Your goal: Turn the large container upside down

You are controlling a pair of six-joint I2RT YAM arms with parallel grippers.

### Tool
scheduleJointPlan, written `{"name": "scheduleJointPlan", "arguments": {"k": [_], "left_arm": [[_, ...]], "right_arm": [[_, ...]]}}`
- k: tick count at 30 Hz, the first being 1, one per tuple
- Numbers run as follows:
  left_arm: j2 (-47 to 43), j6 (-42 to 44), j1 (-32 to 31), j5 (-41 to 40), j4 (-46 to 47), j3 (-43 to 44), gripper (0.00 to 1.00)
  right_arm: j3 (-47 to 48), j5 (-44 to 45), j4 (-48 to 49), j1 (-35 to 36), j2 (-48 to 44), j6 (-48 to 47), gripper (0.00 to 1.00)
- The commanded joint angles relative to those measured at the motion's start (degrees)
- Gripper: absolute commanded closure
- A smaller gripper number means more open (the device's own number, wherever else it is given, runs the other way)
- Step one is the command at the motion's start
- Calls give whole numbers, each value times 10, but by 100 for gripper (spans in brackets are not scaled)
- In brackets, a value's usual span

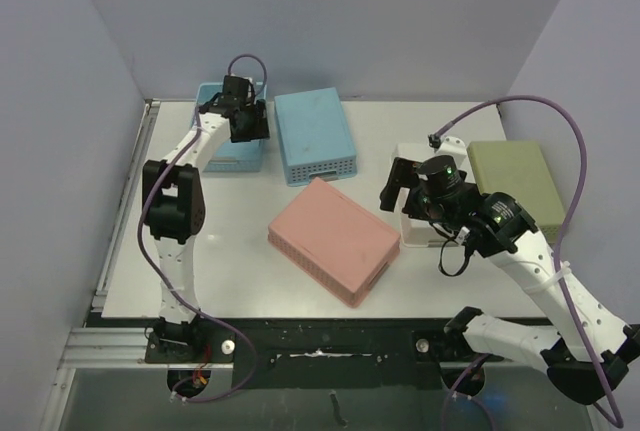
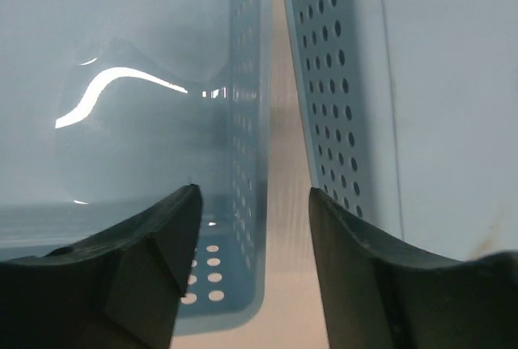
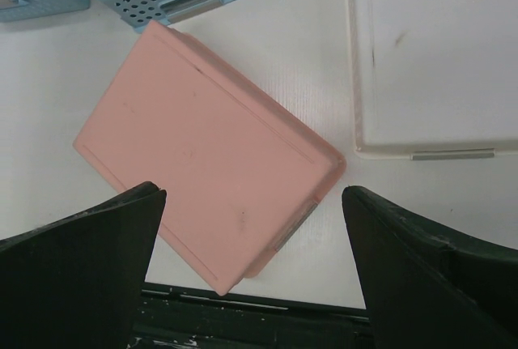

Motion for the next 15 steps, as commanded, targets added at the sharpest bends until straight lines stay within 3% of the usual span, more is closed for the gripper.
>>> {"name": "scheduleJointPlan", "arguments": {"k": [1, 4, 6, 11, 15], "left_arm": [[44, 26, 0, -14, -32, 62, 51], [68, 28, -1, -11, -38, 74, 71], [80, 29, -1, -13, -58, 94, 98], [25, 23, -3, 8, -103, 121, 100], [-59, 14, 8, 93, -120, 116, 100]], "right_arm": [[-11, 23, -14, -5, -31, 23, 2], [-17, 30, -22, -6, -45, 30, 2], [-16, 34, -26, -7, -48, 29, 2], [-4, 37, -25, -10, -36, 20, 2], [-2, 32, -8, -14, -21, 6, 2]]}}
